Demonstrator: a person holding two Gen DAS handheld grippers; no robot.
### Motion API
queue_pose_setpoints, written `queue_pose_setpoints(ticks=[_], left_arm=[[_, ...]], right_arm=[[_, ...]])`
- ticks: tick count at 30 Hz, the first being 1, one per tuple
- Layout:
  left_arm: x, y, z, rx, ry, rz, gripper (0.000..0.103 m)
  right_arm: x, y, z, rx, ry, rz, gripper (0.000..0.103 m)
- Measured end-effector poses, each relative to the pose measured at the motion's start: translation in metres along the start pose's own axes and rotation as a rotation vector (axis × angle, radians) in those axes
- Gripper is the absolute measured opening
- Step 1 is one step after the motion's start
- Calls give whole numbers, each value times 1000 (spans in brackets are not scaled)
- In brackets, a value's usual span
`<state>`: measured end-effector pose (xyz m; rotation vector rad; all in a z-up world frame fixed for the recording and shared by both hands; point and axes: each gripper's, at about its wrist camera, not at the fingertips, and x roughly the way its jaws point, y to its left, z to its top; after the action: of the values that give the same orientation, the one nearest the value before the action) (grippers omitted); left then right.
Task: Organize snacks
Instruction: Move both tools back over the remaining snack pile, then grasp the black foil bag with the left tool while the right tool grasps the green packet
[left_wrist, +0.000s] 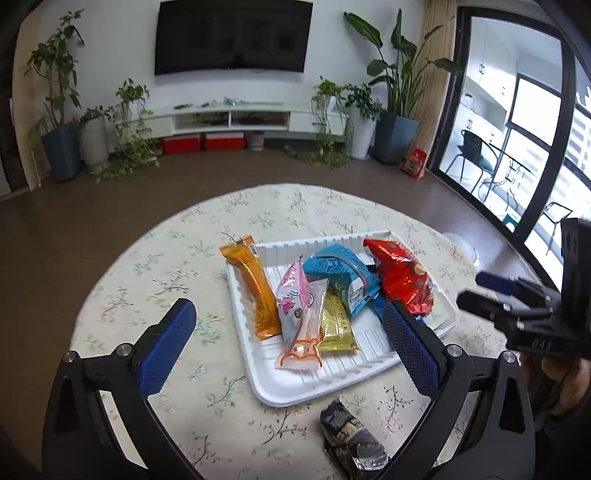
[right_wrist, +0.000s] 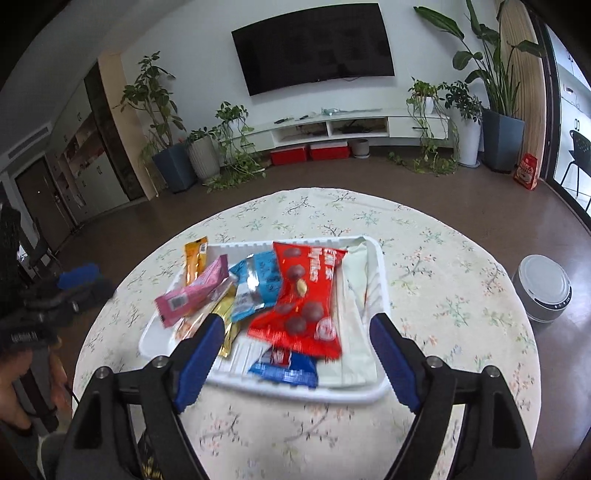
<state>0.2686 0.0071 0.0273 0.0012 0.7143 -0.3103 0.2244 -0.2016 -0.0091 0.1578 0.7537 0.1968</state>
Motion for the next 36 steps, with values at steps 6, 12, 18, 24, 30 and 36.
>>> queue_pose_setpoints(ticks=[6, 12, 18, 24, 30, 36], left_arm=[[-66, -4, -20, -43, -46, -9, 102], [-87, -11, -75, -86, 81, 16, 102], [-63, -31, -112, -84, 199, 22, 102], [-35, -47, -111, -58, 281, 67, 102], [-4, -54, -114, -41, 352, 92, 102], [18, -54, -116, -24, 387, 113, 88]], right_arm=[[-43, 2, -42, 18, -10, 54, 86], [-67, 11, -100, 52, 26, 111, 87], [-70, 21, -137, 60, 57, 131, 87], [-67, 32, -150, 0, 56, 119, 87], [-64, 35, -152, -30, 52, 107, 87], [-61, 40, -154, -55, 55, 105, 87]])
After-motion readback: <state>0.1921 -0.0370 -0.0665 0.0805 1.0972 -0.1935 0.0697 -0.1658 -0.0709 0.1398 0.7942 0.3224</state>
